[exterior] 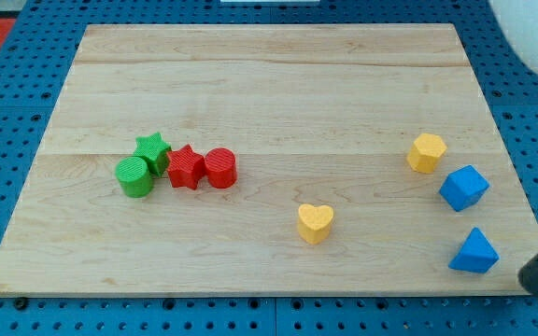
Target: Push the blue cube parallel to the bottom of the yellow hexagon
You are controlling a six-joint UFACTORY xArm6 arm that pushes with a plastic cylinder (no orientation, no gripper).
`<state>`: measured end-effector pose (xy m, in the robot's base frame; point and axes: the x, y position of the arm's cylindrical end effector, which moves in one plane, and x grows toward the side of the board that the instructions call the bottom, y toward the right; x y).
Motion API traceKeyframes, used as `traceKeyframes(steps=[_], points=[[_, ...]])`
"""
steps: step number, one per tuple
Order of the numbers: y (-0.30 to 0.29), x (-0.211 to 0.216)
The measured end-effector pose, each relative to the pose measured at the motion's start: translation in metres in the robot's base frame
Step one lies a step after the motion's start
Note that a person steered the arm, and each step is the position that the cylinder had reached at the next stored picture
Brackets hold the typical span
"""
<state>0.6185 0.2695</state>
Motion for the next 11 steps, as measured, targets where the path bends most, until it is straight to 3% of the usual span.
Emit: traceKeyframes(steps=[1, 3, 4, 5, 6, 7, 9, 11], points=[[0.013, -0.004], [-0.061, -0.014], [-0.027, -0.017], [0.005, -0.062], [0.006, -0.133], [-0.032, -0.141], [-0.053, -0.103], [-0.016, -0.158]])
